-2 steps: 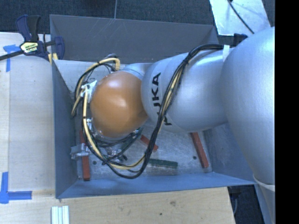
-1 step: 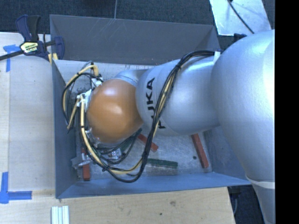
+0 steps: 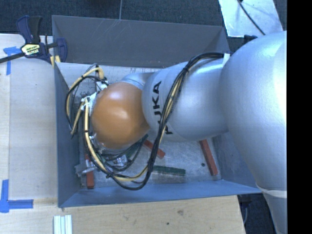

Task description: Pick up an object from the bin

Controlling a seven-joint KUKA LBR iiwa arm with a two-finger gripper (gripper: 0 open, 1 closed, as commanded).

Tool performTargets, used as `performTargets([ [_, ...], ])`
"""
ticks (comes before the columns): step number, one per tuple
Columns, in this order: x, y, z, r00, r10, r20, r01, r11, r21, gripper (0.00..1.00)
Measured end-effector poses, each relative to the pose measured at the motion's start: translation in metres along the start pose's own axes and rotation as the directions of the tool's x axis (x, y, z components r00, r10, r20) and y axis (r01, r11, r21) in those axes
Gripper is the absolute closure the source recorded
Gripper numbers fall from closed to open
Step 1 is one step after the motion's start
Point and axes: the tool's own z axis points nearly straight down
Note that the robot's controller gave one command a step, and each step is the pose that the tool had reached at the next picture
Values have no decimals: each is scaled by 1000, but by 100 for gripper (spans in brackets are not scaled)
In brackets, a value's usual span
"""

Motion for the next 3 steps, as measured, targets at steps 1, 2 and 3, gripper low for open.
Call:
performTargets([
  [1, -2, 0, 0, 1000, 0, 2, 0, 1000, -1, 100],
  [2, -2, -1, -55, 1000, 4, 7, -4, 1000, 9, 100],
  [3, -2, -2, -124, 1000, 7, 8, -7, 1000, 11, 100],
])
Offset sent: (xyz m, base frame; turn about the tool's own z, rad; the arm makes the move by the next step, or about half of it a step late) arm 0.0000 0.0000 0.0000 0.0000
